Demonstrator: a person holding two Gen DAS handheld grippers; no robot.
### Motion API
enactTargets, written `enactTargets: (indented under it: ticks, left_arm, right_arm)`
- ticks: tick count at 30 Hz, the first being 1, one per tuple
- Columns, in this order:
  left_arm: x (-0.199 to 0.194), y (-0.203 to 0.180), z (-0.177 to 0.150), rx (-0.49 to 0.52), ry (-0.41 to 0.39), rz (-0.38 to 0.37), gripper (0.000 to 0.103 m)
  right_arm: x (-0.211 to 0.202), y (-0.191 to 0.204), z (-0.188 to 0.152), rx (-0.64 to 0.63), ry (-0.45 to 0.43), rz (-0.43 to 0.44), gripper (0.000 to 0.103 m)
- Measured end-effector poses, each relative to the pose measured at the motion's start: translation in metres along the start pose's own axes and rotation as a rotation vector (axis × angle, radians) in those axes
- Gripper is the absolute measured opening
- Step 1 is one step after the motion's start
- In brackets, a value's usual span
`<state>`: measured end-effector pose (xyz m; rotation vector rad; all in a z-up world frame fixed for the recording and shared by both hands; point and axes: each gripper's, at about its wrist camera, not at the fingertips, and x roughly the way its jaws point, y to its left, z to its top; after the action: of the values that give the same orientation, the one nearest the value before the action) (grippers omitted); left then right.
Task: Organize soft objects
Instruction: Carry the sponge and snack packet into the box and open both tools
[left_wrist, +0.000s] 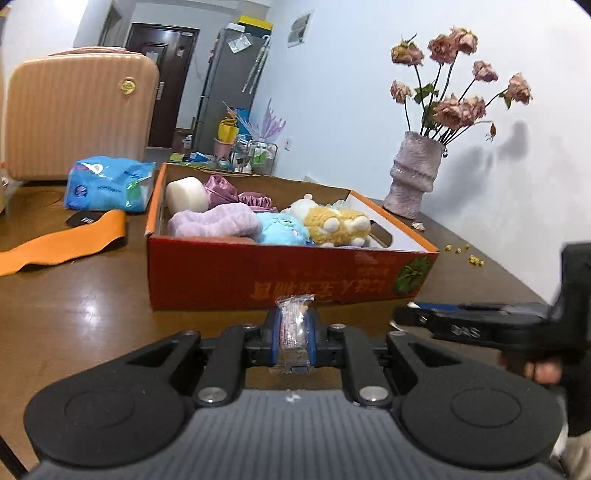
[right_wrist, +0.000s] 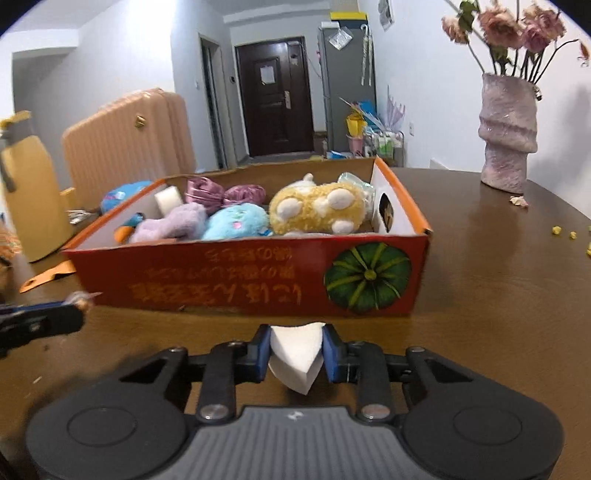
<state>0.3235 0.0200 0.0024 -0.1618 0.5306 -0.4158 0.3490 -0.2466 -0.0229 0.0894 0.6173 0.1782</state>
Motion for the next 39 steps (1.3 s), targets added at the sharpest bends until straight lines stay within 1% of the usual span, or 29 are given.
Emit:
enactTargets:
  ticks: [2, 4, 7, 11, 13, 18, 20, 22, 25, 28, 29, 31, 32, 33, 34, 35, 37, 39]
  left_arm:
    - [-0.018, -0.006, -0.010, -0.019, -0.011, 0.000, 0.015]
    - [-0.040, -0.014, -0.022, -0.060, -0.024, 0.005, 0.015]
    - [-0.068, -0.025, -0.032, -0.097, -0.041, -0.005, 0.015]
    - [-0.095, -0.042, -0.030, -0.050, -0.080, 0.006, 0.015]
    - [-0.105, -0.048, -0.027, -0.046, -0.101, 0.007, 0.015]
    - [-0.116, -0.060, -0.026, -0.028, -0.118, 0.013, 0.015]
    - [-0.117, -0.062, -0.020, -0.018, -0.131, 0.027, 0.015]
    - [-0.119, -0.061, -0.009, -0.003, -0.153, 0.026, 0.015]
    - [-0.116, -0.058, 0.020, 0.043, -0.197, 0.016, 0.015]
    - [-0.095, -0.048, 0.066, 0.094, -0.228, -0.005, 0.015]
    - [-0.083, -0.043, 0.079, 0.101, -0.221, -0.011, 0.015]
    - [-0.047, -0.027, 0.111, 0.115, -0.187, -0.013, 0.015]
    - [-0.025, -0.019, 0.126, 0.119, -0.157, -0.005, 0.015]
    - [0.001, -0.008, 0.140, 0.115, -0.129, 0.019, 0.015]
    - [0.025, 0.003, 0.153, 0.088, -0.099, 0.050, 0.015]
    - [0.047, 0.012, 0.162, 0.080, -0.062, 0.068, 0.015]
    - [0.098, 0.028, 0.175, 0.082, 0.017, 0.117, 0.015]
    - [0.137, 0.039, 0.179, 0.089, 0.089, 0.123, 0.015]
  right_arm:
    - [-0.025, -0.001, -0.013, 0.007, -0.008, 0.033, 0.028]
    - [-0.047, -0.002, -0.027, 0.018, 0.010, 0.073, 0.029]
    - [-0.075, -0.003, -0.042, 0.029, 0.006, 0.091, 0.029]
    - [-0.108, 0.001, -0.048, 0.001, -0.041, 0.116, 0.029]
    - [-0.122, 0.005, -0.047, -0.004, -0.076, 0.135, 0.029]
    - [-0.137, 0.009, -0.047, -0.015, -0.109, 0.169, 0.029]
    - [-0.140, 0.008, -0.044, -0.016, -0.118, 0.181, 0.029]
    - [-0.140, 0.009, -0.038, -0.028, -0.128, 0.193, 0.029]
    - [-0.137, 0.010, -0.017, -0.072, -0.150, 0.219, 0.029]
    - [-0.123, 0.010, 0.024, -0.114, -0.175, 0.260, 0.029]
    - [-0.114, 0.009, 0.041, -0.123, -0.180, 0.279, 0.029]
    - [-0.090, 0.010, 0.078, -0.133, -0.174, 0.305, 0.029]
    - [-0.073, 0.010, 0.098, -0.127, -0.159, 0.316, 0.029]
    - [-0.056, 0.010, 0.115, -0.121, -0.141, 0.322, 0.029]
    - [-0.037, 0.011, 0.132, -0.112, -0.120, 0.315, 0.030]
    - [-0.012, 0.013, 0.150, -0.110, -0.081, 0.292, 0.030]
    - [0.027, 0.022, 0.174, -0.147, -0.033, 0.263, 0.030]
    - [0.071, 0.029, 0.193, -0.166, 0.027, 0.250, 0.030]
